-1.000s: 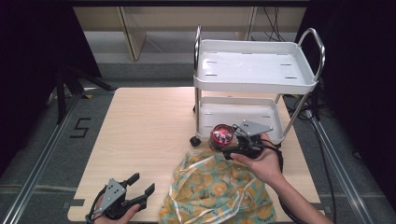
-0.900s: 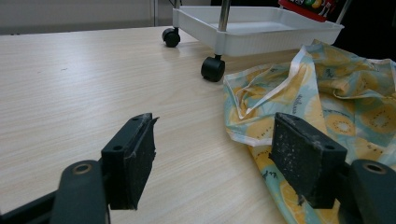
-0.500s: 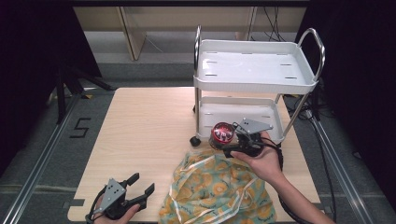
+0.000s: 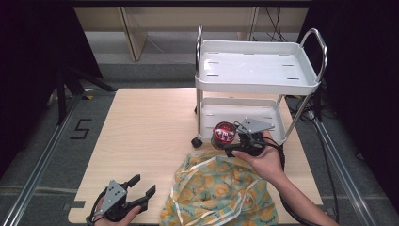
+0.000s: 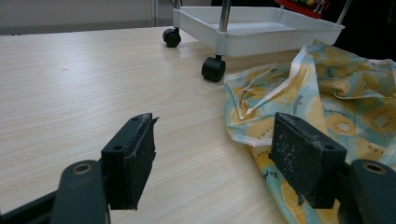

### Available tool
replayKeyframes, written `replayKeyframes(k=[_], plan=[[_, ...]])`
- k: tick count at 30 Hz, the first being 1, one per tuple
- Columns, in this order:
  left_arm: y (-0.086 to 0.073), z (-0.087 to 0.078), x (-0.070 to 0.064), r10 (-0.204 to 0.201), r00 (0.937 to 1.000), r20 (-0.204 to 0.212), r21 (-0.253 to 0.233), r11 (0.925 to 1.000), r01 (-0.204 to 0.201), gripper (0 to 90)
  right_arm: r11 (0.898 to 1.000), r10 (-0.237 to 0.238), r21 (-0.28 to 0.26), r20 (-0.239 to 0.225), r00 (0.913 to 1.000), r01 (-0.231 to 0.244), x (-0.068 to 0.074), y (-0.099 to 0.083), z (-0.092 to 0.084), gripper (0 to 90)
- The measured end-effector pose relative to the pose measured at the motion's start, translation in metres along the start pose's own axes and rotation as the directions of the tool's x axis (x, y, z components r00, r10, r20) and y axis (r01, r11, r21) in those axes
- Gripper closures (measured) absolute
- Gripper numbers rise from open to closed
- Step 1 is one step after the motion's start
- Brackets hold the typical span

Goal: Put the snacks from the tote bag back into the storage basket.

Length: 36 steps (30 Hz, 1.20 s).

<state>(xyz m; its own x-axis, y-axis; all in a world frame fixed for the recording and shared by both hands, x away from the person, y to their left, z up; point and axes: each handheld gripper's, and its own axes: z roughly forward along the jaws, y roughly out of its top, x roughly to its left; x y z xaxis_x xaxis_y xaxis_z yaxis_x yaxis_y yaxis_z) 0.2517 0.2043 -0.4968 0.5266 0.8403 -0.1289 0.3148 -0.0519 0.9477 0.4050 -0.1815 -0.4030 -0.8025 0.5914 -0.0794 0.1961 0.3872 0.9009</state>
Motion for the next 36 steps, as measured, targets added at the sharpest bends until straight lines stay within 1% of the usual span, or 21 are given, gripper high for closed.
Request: replayKeyframes(k=[2,3,4,6,10,14,16,17,20,22,23,24,25,27,28,30,31,32,34,35,36], plan=[[0.0001,-0.0003,-0.0001,0.0,1.0,-0.002,0.004,1.0,0.0,29.8,1.0,-0.004,0.0,0.002,1.0,0.004,-0.001,0.0001,0.0002,26.3],[0.0002,-0.0005,-0.0001,0.001,1.0,-0.003,0.006,1.0,-0.001,29.8,1.0,0.003,0.007,0.006,1.0,-0.003,-0.0009,0.0002,-0.0005,26.2],[0.0002,-0.0004,-0.0001,0.001,1.0,-0.003,0.006,1.0,-0.001,29.8,1.0,-0.001,0.006,0.006,1.0,0.001,-0.0013,0.0003,-0.0003,26.3],[0.0002,-0.0004,-0.0001,0.001,1.0,-0.003,0.006,1.0,-0.001,29.8,1.0,0.005,0.005,0.004,1.0,-0.005,-0.0013,0.0003,0.0005,26.3],[0.0002,-0.0005,-0.0001,0.001,1.0,-0.004,0.007,1.0,-0.001,29.8,1.0,-0.006,0.007,0.008,1.0,0.006,-0.0032,0.001,0.001,26.3],[0.0,-0.0001,0.0,0.0,1.0,0.0,0.0,1.0,0.0,29.9,1.0,0.012,0.014,0.0,0.9999,-0.012,-0.0028,0.0004,0.0024,26.3],[0.0,-0.0002,0.0,0.0,1.0,-0.001,0.002,1.0,0.0,29.9,1.0,-0.006,0.009,0.019,0.9998,0.006,-0.0043,0.0003,0.0018,26.2],[0.0,-0.0001,0.0,-0.001,1.0,0.0,0.0,1.0,0.001,29.9,1.0,0.001,0.012,0.011,0.9999,-0.001,-0.0042,-0.0001,0.0022,26.2],[0.0003,-0.0007,-0.0001,0.0,1.0,-0.004,0.007,1.0,0.0,29.9,1.0,-0.001,0.012,0.01,0.9999,0.0,-0.0048,-0.0009,0.0027,26.2],[0.0002,-0.0003,-0.0001,0.0,1.0,-0.002,0.003,1.0,0.0,29.9,1.0,0.009,0.02,-0.001,1.0,-0.009,-0.0048,-0.0012,0.003,26.2],[0.0002,-0.0003,-0.0001,0.0,1.0,-0.002,0.003,1.0,0.0,29.9,1.0,0.017,0.017,0.005,0.9998,-0.018,-0.0044,-0.0014,0.0033,26.3],[0.0,0.0,0.0,0.0,1.0,0.001,-0.003,1.0,0.0,29.9,1.0,-0.005,0.014,0.026,0.9997,0.004,-0.0062,-0.001,0.0024,26.3],[0.0,0.0,0.0,0.0,1.0,0.001,-0.003,1.0,0.0,29.9,1.0,-0.005,0.014,0.026,0.9997,0.004,-0.0062,-0.001,0.0024,26.3],[0.0001,-0.0003,0.0001,0.0,1.0,-0.001,0.001,1.0,0.0,29.9,1.0,0.011,0.011,0.016,0.9998,-0.011,-0.0059,-0.0009,0.0044,26.3],[0.0002,-0.0006,0.0003,0.001,1.0,0.0,0.002,1.0,-0.001,29.9,1.0,0.012,0.009,0.023,0.9997,-0.012,-0.0059,-0.0008,0.0044,26.3],[0.0002,-0.0005,0.0002,0.0,1.0,-0.002,0.002,1.0,0.0,29.9,1.0,0.009,0.009,0.017,0.9998,-0.009,-0.0066,-0.0004,0.0055,26.3],[0.0003,-0.0006,0.0004,0.002,1.0,-0.001,0.003,1.0,-0.002,29.9,1.0,-0.001,0.014,0.028,0.9996,0.0,-0.0072,-0.0001,0.0047,26.3],[0.0006,-0.0008,0.0008,0.009,1.0,-0.001,0.008,0.9999,-0.009,29.9,1.0,0.008,0.015,0.02,0.9998,-0.008,-0.0069,-0.0002,0.0058,26.3],[0.0005,-0.0009,0.0008,0.008,1.0,-0.001,0.008,0.9999,-0.008,29.9,1.0,0.005,0.012,0.027,0.9996,-0.006,-0.0071,-0.0001,0.0065,26.3],[0.0005,-0.0008,0.0008,0.008,1.0,-0.001,0.008,0.9999,-0.008,29.9,0.999,0.026,0.025,0.008,0.9996,-0.026,-0.0059,-0.0002,0.0074,26.2],[0.0002,-0.0002,0.0008,0.005,1.0,0.003,0.001,1.0,-0.005,29.9,1.0,0.015,0.024,0.004,0.9999,-0.015,-0.0072,-0.0002,0.0082,26.3]])
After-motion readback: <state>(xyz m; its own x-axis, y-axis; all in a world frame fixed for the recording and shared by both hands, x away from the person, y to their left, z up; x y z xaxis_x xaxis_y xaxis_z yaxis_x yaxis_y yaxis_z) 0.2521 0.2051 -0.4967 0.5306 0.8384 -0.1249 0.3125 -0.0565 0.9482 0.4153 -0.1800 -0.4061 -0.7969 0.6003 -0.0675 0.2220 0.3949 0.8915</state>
